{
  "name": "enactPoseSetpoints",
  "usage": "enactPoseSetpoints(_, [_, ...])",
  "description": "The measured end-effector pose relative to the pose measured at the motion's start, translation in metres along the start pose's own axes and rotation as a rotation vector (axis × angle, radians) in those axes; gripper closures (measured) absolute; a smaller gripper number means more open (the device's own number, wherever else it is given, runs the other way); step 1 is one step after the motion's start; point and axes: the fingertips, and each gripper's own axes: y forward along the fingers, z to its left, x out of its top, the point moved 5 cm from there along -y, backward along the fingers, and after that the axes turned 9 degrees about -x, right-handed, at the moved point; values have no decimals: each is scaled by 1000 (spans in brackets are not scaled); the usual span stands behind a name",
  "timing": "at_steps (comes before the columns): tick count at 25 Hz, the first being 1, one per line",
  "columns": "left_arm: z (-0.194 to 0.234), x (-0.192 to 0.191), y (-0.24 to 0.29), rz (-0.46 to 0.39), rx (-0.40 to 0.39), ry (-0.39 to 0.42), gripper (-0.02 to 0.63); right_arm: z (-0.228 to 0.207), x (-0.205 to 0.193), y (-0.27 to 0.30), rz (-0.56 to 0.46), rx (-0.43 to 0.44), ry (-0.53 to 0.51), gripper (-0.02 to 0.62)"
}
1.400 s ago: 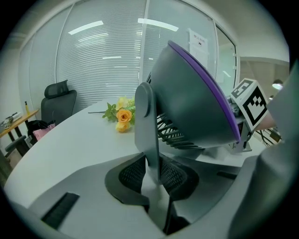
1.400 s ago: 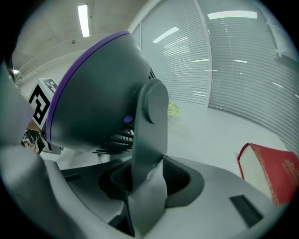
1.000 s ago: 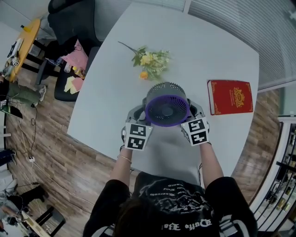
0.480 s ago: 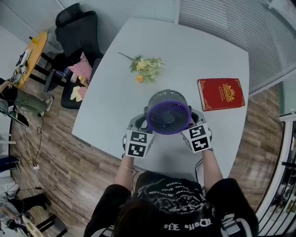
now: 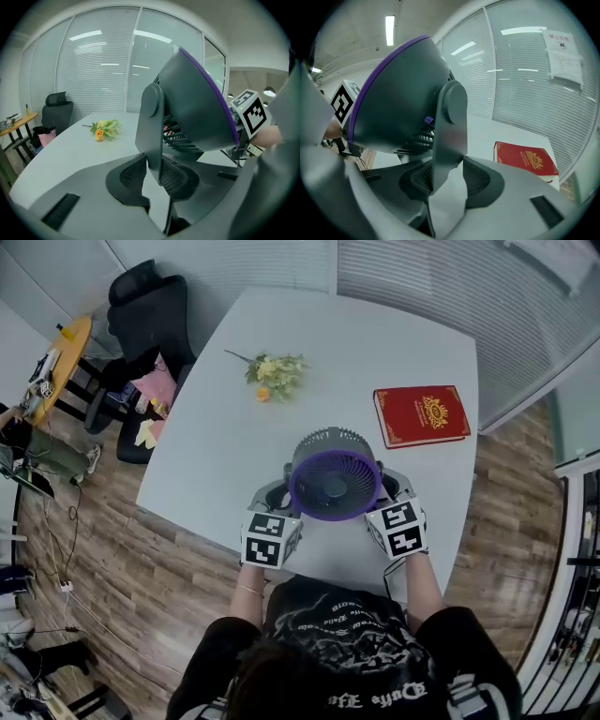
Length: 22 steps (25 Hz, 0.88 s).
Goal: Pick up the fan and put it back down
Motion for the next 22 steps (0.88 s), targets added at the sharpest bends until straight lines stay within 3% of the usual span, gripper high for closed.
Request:
enactPoseSetpoints(7, [-51,-23,-10,-9,-22,-21,532,-3,-31,-48,13,-17,-26,439])
enactPoseSetpoints(22, [-129,-47,-12,39,-91,18,532,-17,-92,-121,44,-75,52,436])
